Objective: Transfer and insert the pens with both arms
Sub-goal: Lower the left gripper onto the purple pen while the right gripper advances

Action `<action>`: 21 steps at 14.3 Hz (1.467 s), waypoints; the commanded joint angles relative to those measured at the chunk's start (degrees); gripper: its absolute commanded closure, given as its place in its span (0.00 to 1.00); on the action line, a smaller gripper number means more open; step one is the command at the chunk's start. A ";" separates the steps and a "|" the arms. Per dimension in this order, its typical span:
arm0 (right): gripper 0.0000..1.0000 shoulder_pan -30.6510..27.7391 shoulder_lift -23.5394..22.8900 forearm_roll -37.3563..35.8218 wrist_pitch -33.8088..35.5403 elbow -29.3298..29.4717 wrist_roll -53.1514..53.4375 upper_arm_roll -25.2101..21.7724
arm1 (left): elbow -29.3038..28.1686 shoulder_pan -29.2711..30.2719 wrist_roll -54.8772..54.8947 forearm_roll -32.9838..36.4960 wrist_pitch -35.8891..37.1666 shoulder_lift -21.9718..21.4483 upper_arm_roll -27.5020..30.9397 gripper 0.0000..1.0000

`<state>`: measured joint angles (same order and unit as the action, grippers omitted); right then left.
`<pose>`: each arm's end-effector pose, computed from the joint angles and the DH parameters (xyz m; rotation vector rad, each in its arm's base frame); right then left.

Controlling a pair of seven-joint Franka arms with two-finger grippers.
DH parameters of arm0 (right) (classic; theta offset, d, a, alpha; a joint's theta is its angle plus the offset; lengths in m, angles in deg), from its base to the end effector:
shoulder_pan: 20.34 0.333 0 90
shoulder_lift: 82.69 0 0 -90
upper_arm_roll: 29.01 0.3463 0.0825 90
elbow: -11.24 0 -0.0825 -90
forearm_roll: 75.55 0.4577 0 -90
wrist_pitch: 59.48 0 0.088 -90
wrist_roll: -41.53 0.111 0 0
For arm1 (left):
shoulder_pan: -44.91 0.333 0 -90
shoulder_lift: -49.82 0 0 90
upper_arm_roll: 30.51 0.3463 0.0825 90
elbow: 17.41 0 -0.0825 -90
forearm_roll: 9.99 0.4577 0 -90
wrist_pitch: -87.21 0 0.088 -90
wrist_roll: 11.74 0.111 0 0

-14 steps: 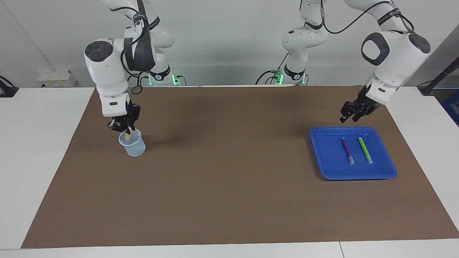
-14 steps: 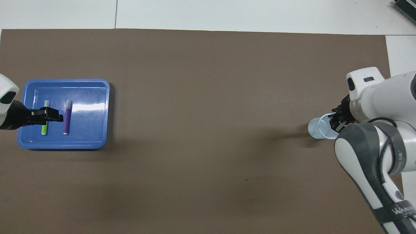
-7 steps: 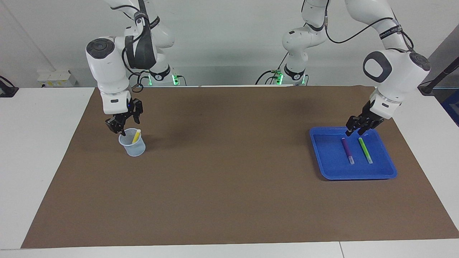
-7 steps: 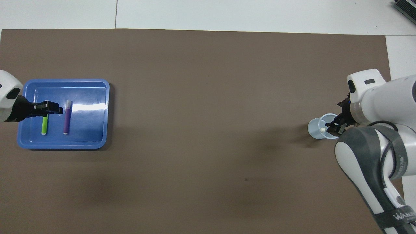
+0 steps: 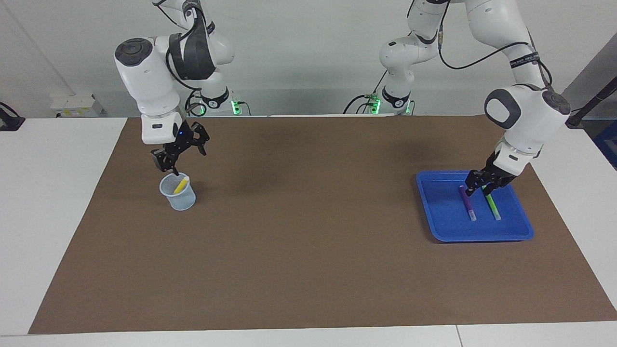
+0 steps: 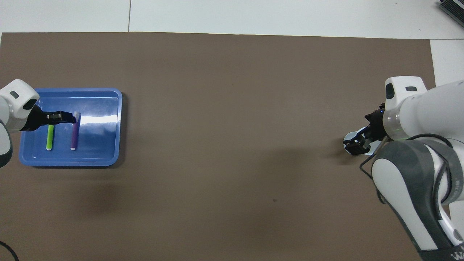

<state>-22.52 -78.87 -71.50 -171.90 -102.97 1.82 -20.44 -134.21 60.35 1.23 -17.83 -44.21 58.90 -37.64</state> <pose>0.6046 0.0740 0.4937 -2.8654 -1.1755 -0.0765 0.6471 0.0926 0.3596 3.0300 0.0103 0.1801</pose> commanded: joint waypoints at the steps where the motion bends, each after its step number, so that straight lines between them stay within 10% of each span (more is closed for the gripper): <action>1: 0.00 1.99 0.84 5.34 2.37 0.03 9.34 0.40 | 0.09 1.43 3.37 0.90 -2.87 1.81 -0.08 0.33; 21: 0.00 13.52 1.55 26.01 -4.73 -1.46 60.27 0.49 | 0.09 1.17 1.80 2.13 -3.14 6.56 -0.17 0.35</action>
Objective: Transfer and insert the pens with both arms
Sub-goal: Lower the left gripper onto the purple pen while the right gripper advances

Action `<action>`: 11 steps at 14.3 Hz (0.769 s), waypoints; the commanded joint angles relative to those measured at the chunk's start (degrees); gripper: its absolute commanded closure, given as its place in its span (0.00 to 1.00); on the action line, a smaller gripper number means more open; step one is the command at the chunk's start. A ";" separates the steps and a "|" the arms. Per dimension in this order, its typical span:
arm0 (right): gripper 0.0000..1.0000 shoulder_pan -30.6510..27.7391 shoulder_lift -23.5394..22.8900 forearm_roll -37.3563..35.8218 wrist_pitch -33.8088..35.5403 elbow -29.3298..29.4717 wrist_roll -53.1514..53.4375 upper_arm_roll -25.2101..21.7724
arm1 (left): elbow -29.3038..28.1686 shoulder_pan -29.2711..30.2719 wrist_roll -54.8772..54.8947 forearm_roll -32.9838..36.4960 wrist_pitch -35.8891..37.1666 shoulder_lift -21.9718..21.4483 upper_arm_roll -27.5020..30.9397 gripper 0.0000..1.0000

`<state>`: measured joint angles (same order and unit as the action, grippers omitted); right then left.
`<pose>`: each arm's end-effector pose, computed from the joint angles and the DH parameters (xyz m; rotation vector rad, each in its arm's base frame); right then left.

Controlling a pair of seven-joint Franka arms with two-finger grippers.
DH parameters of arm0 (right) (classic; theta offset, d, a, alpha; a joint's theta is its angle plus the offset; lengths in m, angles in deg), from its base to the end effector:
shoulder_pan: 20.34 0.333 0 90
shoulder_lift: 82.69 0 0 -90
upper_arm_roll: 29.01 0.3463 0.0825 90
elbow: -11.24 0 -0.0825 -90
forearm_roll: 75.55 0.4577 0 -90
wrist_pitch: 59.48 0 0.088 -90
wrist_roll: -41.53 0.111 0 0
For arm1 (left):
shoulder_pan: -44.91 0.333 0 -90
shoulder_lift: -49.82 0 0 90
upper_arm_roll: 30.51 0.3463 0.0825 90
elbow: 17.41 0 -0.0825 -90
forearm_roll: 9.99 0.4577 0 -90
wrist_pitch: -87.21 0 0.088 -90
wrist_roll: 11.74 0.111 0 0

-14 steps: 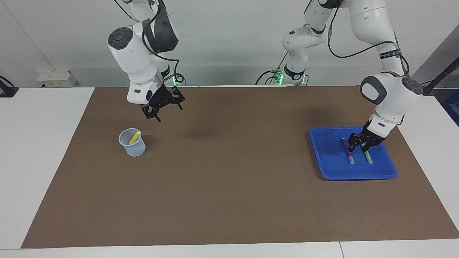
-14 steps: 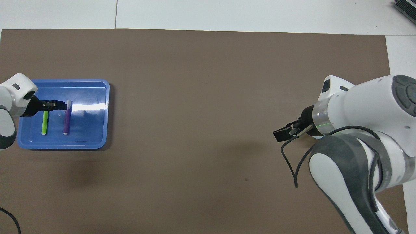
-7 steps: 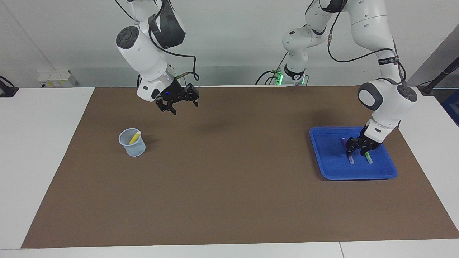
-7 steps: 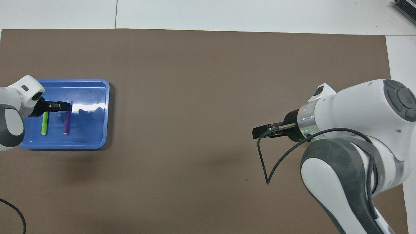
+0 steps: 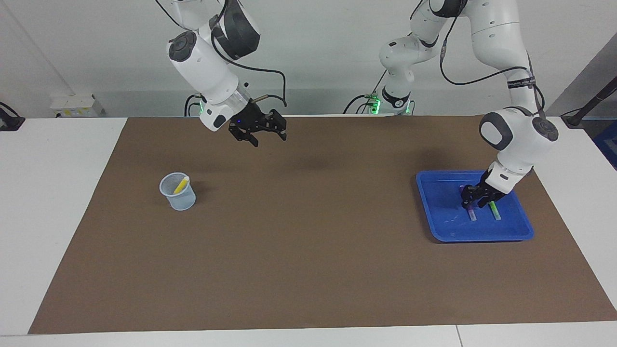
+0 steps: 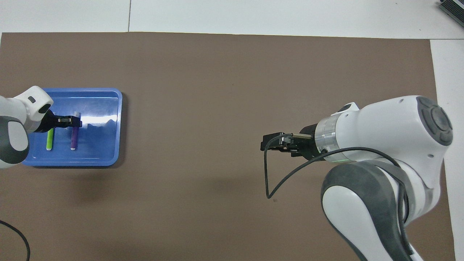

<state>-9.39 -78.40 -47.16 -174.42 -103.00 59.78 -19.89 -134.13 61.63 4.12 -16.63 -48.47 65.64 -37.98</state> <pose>0.5665 0.2411 0.5092 -2.6826 0.2162 0.0897 0.6523 0.1063 0.2906 3.0353 -0.0437 0.1220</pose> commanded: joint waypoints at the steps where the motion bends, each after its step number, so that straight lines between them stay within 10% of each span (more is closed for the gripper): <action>1: 0.00 1.09 0.98 1.76 -2.40 -1.43 2.84 -0.07 | -0.08 -0.03 -1.10 0.92 1.03 -0.18 0.18 0.36; 11: 0.00 1.18 0.63 7.03 -6.44 -1.78 8.64 -0.07 | -0.17 0.24 -1.27 0.92 0.85 1.32 0.27 0.38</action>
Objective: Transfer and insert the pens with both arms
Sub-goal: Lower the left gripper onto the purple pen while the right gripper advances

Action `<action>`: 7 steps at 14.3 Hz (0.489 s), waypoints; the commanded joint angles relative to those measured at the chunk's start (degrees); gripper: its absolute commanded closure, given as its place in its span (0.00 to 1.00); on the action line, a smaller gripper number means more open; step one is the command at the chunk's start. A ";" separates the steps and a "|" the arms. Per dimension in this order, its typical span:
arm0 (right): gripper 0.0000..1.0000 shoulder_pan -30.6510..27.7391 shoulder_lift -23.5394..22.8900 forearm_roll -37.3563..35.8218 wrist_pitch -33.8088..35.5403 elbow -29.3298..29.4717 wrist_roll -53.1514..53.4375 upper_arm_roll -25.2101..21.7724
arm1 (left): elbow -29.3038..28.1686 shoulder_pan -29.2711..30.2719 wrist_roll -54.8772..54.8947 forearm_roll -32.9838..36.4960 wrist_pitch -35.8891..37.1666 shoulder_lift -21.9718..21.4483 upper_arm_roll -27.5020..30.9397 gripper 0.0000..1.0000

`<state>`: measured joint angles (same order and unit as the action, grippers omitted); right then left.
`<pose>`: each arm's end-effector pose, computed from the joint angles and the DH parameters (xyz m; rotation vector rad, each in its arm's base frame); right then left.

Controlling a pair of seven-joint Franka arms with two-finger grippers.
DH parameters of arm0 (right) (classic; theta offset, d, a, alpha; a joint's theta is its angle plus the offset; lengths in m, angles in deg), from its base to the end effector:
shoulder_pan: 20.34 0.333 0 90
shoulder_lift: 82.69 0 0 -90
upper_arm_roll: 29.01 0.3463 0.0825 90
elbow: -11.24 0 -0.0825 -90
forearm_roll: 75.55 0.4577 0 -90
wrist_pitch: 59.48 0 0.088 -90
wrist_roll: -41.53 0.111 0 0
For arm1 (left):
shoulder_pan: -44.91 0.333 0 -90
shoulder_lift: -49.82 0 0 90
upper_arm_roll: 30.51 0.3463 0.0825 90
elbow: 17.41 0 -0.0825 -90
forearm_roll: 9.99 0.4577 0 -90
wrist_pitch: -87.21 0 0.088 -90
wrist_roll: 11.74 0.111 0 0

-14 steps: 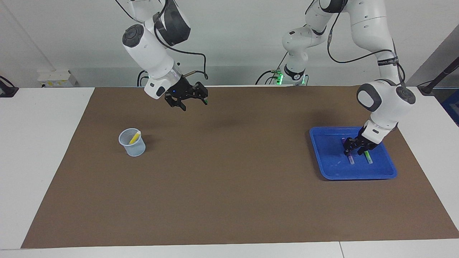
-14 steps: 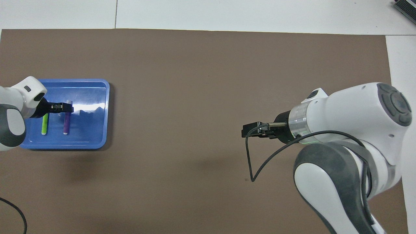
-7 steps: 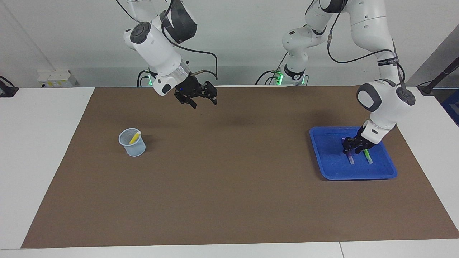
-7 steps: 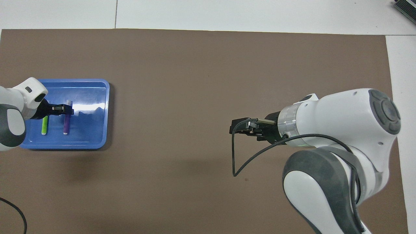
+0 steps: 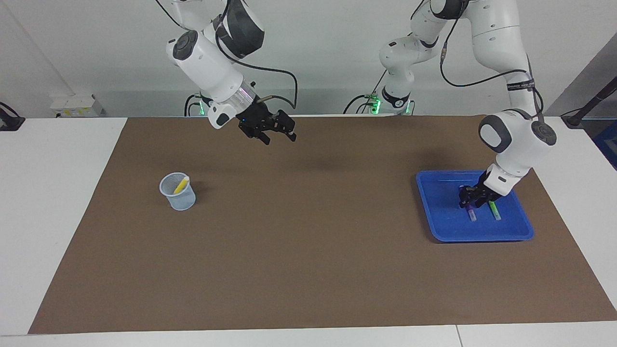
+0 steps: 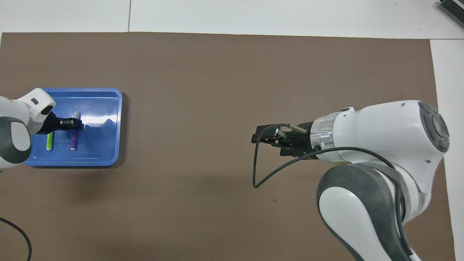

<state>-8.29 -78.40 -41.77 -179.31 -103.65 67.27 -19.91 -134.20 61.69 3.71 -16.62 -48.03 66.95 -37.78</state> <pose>0.5687 0.2533 0.5126 -2.5634 0.4368 0.0847 0.6495 0.1085 0.2743 3.0289 -0.0248 0.0749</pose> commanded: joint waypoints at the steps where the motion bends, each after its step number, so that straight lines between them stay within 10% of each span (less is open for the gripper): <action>1: 0.00 0.08 0.64 1.65 -1.55 -1.13 1.33 -0.04 | -0.10 0.18 -0.86 0.83 0.51 0.00 0.06 0.41; 7: 0.00 0.08 0.64 1.73 -1.73 -1.13 1.42 -0.04 | -0.10 0.00 -2.17 0.92 0.42 0.09 0.06 0.98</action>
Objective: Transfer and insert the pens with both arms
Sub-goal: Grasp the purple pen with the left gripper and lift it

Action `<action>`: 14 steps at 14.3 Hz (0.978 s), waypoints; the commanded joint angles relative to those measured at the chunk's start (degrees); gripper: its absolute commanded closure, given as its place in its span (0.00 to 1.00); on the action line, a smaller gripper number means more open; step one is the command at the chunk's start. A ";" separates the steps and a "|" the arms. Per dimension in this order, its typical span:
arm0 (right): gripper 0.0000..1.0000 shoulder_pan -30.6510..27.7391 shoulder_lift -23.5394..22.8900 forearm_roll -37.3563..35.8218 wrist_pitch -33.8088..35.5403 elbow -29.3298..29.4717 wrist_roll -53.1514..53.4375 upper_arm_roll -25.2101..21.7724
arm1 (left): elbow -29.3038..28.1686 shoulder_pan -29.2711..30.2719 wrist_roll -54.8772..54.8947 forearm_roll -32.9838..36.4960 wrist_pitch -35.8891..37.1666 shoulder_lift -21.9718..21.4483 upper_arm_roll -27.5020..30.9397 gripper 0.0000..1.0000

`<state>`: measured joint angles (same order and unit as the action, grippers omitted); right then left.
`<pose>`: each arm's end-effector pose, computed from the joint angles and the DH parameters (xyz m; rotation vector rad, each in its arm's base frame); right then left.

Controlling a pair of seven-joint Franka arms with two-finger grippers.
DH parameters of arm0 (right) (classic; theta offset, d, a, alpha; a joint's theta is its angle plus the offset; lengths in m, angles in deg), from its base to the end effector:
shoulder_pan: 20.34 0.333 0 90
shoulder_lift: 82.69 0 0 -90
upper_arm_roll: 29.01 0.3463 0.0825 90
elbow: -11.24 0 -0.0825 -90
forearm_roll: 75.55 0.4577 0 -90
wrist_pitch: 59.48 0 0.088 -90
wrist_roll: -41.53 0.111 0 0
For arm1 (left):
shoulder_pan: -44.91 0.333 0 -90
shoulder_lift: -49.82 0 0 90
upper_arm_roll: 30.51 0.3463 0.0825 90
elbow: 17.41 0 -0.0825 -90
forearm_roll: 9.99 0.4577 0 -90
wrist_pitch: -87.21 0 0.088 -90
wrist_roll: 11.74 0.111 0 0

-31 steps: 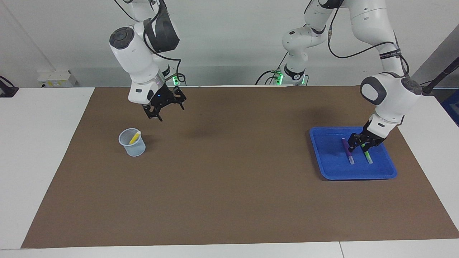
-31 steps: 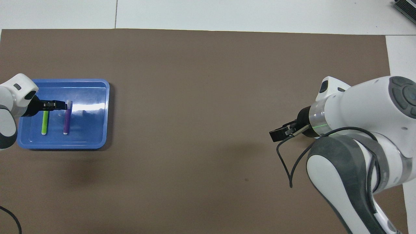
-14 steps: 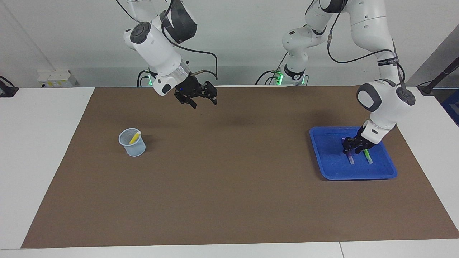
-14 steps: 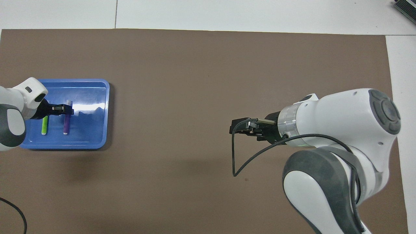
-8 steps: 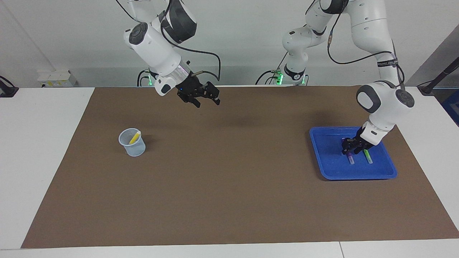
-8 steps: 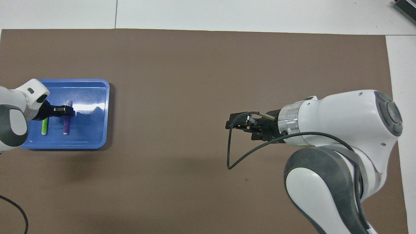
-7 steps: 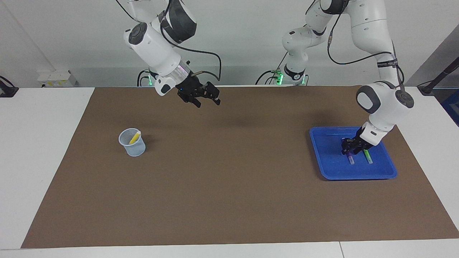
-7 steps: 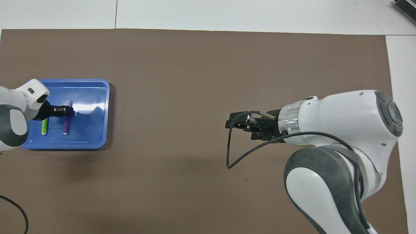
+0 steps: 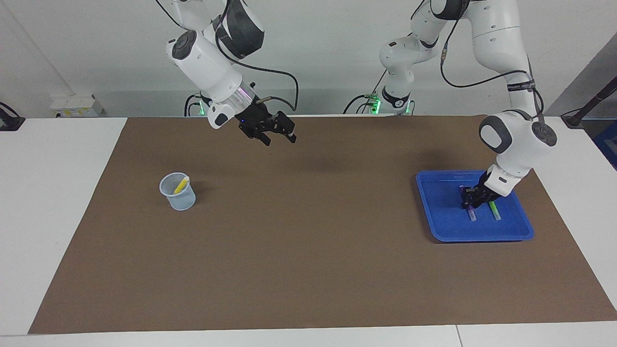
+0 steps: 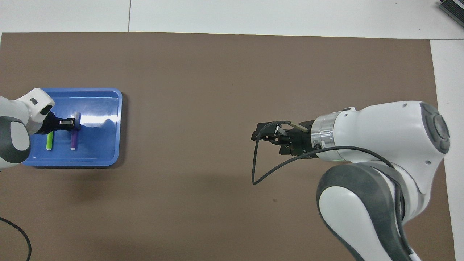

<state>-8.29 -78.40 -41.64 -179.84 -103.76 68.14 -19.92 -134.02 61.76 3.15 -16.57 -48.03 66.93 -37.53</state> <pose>0.5694 0.2528 0.5124 -2.5562 0.4612 0.0817 0.6500 0.1123 0.2759 3.0313 -0.0029 0.0790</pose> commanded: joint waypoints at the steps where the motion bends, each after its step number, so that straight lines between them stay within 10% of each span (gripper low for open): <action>1: 0.00 0.08 0.64 1.52 -1.20 -1.02 0.89 -0.04 | -0.28 -0.24 -2.14 0.86 0.42 0.11 -0.18 1.00; 14: 0.00 1.40 0.46 2.40 -3.04 -1.11 3.09 -0.04 | 6.66 -1.99 -12.85 0.86 11.74 -1.82 -0.27 1.00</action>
<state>-7.80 -78.40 -40.64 -180.97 -103.87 69.62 -19.91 -129.19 61.00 -6.29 -16.56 -40.61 66.67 -38.26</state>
